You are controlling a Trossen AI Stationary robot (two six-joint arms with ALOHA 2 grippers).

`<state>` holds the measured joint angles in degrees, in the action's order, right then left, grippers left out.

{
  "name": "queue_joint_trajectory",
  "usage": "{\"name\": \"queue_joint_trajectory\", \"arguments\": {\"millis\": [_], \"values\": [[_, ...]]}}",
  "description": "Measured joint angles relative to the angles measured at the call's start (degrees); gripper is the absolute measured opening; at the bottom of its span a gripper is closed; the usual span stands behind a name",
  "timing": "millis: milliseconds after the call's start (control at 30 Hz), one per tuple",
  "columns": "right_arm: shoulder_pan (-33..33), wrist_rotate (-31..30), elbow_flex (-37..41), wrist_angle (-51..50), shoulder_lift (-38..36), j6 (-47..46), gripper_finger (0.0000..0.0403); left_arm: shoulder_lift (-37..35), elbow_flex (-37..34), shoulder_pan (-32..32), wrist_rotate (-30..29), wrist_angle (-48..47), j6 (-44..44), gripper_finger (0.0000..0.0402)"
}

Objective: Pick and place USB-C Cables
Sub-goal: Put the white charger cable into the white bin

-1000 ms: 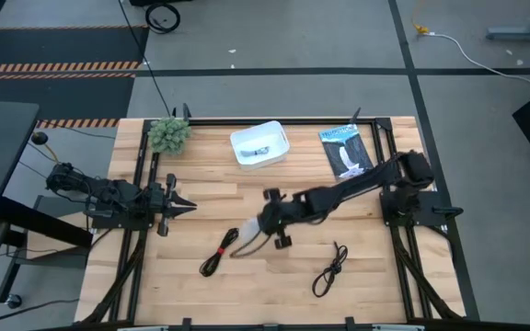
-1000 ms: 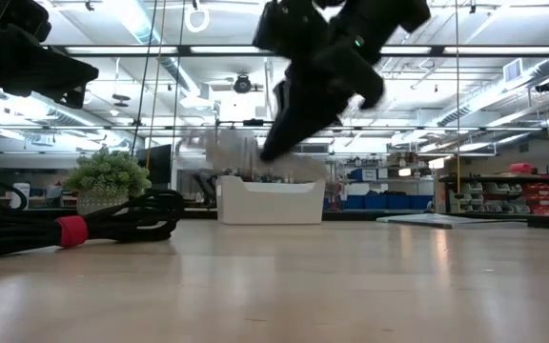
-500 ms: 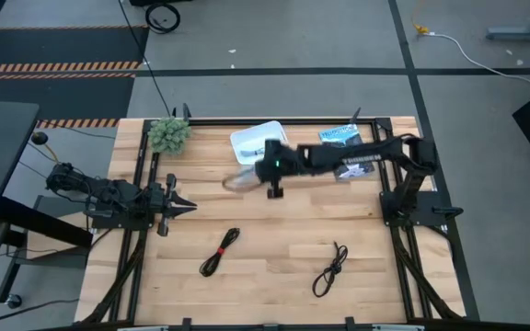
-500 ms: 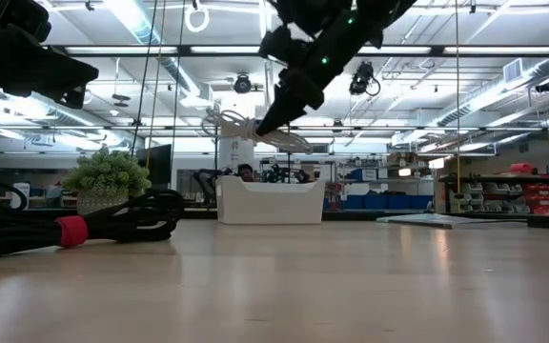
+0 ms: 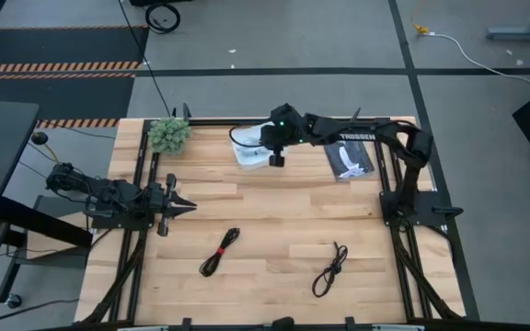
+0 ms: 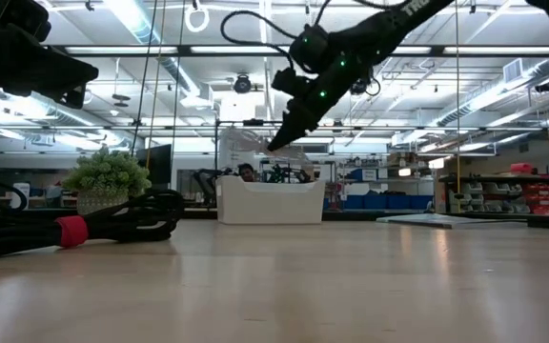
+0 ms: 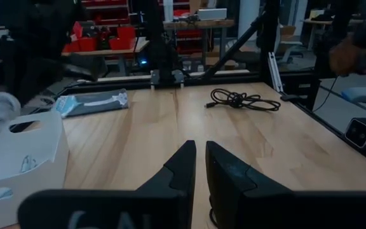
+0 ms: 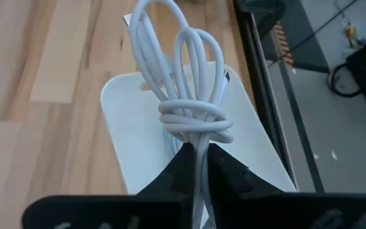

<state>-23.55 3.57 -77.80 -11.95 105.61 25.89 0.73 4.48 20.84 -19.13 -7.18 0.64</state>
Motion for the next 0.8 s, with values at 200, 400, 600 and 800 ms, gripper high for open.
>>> {"name": "queue_joint_trajectory", "arguments": {"millis": [200,400,600,800], "values": [[-0.6,0.7,0.0,3.1,5.8,1.3,0.0030,0.0,0.0,0.0,0.1,-0.1,0.0,0.0043],[-0.8,-1.6,0.0,4.7,9.6,0.1,0.0051,0.0,0.0,0.0,0.1,0.0,0.0,0.0043],[-1.6,-2.4,0.0,2.9,9.7,-2.2,0.0112,0.0,0.0,0.0,0.1,0.0,0.0,0.0043],[-1.5,-3.0,0.0,0.8,9.4,-2.2,0.0156,0.0,0.0,0.0,0.1,0.0,0.0,0.0043]]}}
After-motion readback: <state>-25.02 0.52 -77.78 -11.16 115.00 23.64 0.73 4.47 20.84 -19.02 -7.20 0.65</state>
